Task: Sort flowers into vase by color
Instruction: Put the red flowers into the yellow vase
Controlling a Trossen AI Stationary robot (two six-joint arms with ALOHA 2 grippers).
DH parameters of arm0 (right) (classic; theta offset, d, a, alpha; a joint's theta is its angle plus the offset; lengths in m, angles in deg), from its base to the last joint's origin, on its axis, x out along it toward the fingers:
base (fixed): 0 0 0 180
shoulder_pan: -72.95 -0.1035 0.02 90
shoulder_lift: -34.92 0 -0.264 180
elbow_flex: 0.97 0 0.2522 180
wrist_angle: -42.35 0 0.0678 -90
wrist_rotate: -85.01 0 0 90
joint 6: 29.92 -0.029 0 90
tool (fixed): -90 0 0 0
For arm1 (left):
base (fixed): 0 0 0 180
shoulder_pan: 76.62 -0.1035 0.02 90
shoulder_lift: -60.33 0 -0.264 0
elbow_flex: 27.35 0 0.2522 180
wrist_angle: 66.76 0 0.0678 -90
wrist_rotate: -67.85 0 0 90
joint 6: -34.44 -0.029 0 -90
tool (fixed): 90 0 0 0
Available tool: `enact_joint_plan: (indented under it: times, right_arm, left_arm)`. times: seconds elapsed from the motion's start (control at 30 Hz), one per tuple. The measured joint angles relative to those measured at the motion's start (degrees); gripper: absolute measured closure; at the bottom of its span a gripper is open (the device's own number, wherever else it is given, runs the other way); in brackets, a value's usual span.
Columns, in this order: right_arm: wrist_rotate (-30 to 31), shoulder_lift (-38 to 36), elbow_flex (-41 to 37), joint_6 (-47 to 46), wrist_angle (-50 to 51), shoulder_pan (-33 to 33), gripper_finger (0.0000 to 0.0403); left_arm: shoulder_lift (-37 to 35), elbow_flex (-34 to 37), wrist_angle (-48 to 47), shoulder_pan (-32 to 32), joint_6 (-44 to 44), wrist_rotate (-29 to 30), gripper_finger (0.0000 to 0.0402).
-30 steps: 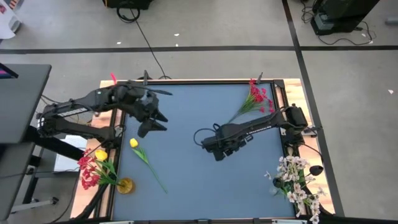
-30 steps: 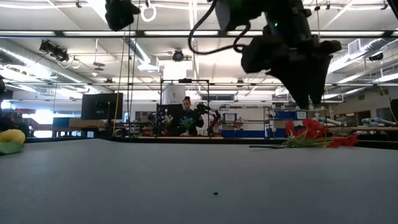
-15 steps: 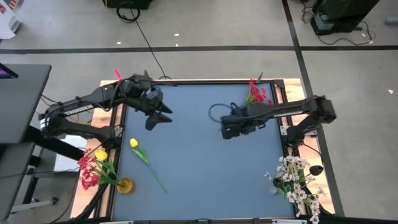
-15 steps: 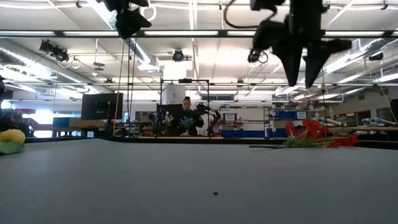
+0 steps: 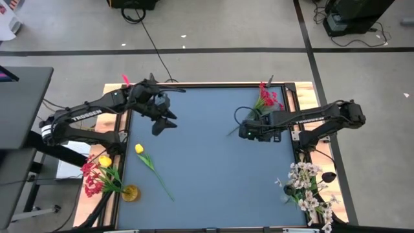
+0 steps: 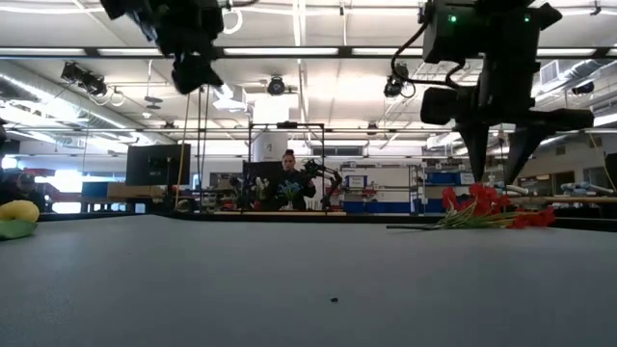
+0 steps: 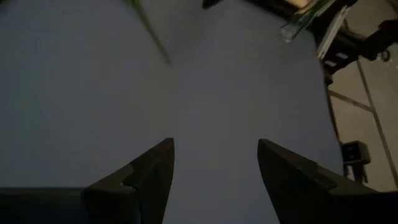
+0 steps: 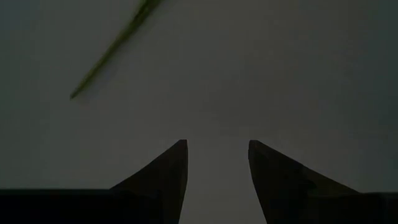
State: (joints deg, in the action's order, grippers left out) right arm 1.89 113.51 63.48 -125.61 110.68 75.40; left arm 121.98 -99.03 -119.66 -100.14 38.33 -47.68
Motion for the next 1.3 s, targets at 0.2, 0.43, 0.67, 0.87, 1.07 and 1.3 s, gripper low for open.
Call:
enact_joint_plan:
  times: [0.2,0.43,0.67,0.87,1.07,1.3]
  right_arm:
    - [7.2,0.0,-0.5,-4.8,-0.8,0.6,0.0224]
    - [6.5,0.0,-1.1,-5.3,-2.9,4.9,0.0224]
    - [7.1,0.1,-3.4,-7.9,-3.0,9.3,0.0224]
    - [10.3,0.1,-8.5,-13.8,-12.5,14.9,0.0224]
    - [10.3,3.2,-12.8,-14.0,-27.3,21.3,0.0224]
    - [6.3,10.5,-10.0,-7.6,-29.3,26.7,0.0224]
  left_arm:
    - [0.0,3.0,0.5,-2.4,-0.7,-1.6,0.0166]
    - [-0.3,3.1,-0.7,-5.9,-1.6,-1.8,0.0166]
    - [-0.3,3.1,-0.9,-6.4,-0.3,-1.8,0.0166]
    - [-0.3,3.1,0.2,-6.4,-3.5,3.8,0.0166]
    - [-0.3,3.1,0.4,-6.4,-2.2,6.4,0.0166]
    - [-0.3,3.1,-0.3,-6.4,0.7,6.3,0.0166]
